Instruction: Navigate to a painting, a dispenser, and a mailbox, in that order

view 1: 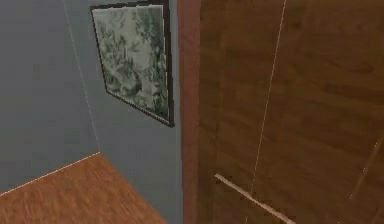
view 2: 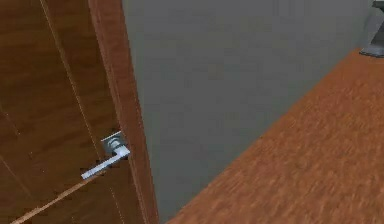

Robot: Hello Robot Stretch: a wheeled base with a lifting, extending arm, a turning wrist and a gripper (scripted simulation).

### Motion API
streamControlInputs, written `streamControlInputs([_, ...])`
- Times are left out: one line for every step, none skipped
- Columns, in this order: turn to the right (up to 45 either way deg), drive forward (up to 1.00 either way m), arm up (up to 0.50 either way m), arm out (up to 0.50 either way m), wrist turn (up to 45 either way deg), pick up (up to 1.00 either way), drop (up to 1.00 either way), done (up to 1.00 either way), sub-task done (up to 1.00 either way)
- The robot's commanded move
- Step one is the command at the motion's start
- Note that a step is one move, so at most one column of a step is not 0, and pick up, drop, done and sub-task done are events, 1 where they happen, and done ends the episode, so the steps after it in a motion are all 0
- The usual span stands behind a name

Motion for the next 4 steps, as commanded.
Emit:
streamControlInputs([-15.0, 0.0, 0.0, 0.0, 0.0, 0.0, 0.0, 0.0, 0.0])
streamControlInputs([0.0, 0.0, 0.0, 0.0, 0.0, 0.0, 0.0, 0.0, 1.0])
streamControlInputs([-45.0, 0.0, 0.0, 0.0, 0.0, 0.0, 0.0, 0.0, 0.0])
streamControlInputs([-45.0, 0.0, 0.0, 0.0, 0.0, 0.0, 0.0, 0.0, 0.0])
